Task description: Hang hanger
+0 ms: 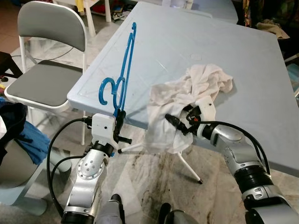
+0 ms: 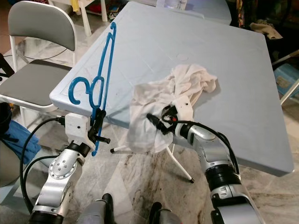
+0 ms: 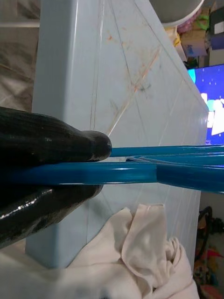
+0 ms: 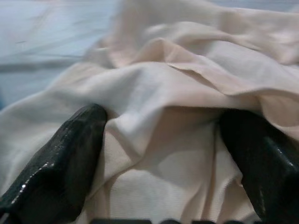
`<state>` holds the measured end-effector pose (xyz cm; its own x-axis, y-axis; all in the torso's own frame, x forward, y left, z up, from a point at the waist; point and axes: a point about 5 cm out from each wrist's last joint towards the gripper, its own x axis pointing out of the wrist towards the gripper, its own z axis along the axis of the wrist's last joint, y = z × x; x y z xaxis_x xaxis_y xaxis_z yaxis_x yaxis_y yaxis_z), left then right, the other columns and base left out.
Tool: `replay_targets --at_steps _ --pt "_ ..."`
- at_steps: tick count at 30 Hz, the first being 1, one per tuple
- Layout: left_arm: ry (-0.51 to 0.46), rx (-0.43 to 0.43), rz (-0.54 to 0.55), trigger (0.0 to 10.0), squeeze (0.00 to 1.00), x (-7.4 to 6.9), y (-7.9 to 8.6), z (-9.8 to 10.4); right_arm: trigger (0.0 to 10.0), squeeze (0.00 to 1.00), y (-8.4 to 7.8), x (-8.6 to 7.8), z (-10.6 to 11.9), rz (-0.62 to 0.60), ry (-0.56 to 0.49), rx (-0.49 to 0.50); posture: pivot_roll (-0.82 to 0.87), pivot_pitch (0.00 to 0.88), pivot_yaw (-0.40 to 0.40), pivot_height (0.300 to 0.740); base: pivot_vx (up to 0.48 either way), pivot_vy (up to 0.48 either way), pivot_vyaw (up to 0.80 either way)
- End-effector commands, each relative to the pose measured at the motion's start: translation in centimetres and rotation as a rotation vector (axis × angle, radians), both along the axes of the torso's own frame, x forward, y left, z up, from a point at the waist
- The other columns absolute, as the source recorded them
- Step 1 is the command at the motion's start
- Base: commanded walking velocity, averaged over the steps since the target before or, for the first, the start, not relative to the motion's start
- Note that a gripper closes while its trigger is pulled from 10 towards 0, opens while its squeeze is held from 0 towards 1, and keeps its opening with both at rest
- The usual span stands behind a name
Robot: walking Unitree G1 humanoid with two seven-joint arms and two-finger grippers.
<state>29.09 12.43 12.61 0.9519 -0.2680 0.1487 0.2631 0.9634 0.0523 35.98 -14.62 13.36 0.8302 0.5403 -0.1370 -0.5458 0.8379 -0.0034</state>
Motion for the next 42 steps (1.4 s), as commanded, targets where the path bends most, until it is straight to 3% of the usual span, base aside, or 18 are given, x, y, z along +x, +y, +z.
replay_targets --at_steps 1,7,10,13,17,22,28,33,36,42 --pt "0.01 0.009 -0.005 10.0 0.0 -0.3 -0.1 -0.3 10.0 0.0 -1.0 1.0 1.0 -0.14 -0.051 0.012 0.21 0.215 -0.063 0.74 0.0 0.0 0.0" --pt "0.008 0.006 0.007 10.0 0.0 -0.3 0.0 -0.3 10.0 0.0 -1.3 1.9 2.7 -0.268 -0.149 0.052 0.21 0.216 -0.065 0.74 0.0 0.0 0.0" --pt "0.008 0.006 0.005 10.0 0.0 -0.3 -0.1 -0.3 10.0 0.0 -1.9 2.4 4.6 -0.367 -0.259 0.116 0.21 0.215 -0.066 0.74 0.0 0.0 0.0" --pt "0.009 0.005 0.001 10.0 0.0 -0.3 -0.2 -0.3 10.0 0.0 -1.6 2.5 4.6 -0.356 -0.272 0.086 0.21 0.215 -0.066 0.74 0.0 0.0 0.0" --pt "0.005 -0.008 -0.011 10.0 0.0 -0.3 -0.1 -0.2 10.0 0.0 -0.5 2.1 4.6 -0.225 -0.309 -0.019 0.21 0.216 -0.064 0.74 0.0 0.0 0.0" --pt "0.011 -0.012 -0.017 10.0 0.0 -0.3 -0.1 -0.2 10.0 0.0 -0.1 1.7 5.2 -0.109 -0.354 -0.077 0.2 0.217 -0.06 0.74 0.0 0.0 0.0" --pt "0.023 -0.008 -0.026 10.0 0.0 -0.2 -0.4 -0.5 10.0 0.0 0.3 1.3 7.0 -0.065 -0.432 -0.056 0.19 0.214 -0.056 0.74 0.0 0.0 0.0" --pt "0.033 -0.001 -0.022 10.0 0.0 -0.2 -0.4 -0.8 10.0 0.0 0.9 0.6 7.3 0.016 -0.437 -0.062 0.19 0.21 -0.055 0.74 0.0 0.0 0.0" --pt "0.045 0.005 -0.023 10.0 0.0 -0.2 -0.4 -1.1 10.0 0.0 0.7 0.2 7.0 0.075 -0.401 -0.056 0.2 0.203 -0.057 0.74 0.0 0.0 0.0" --pt "0.045 0.001 -0.029 10.0 0.0 -0.3 -0.3 -1.2 10.0 0.0 -0.9 -1.3 4.3 0.251 -0.205 -0.096 0.21 0.199 -0.057 0.74 0.0 0.0 0.0"
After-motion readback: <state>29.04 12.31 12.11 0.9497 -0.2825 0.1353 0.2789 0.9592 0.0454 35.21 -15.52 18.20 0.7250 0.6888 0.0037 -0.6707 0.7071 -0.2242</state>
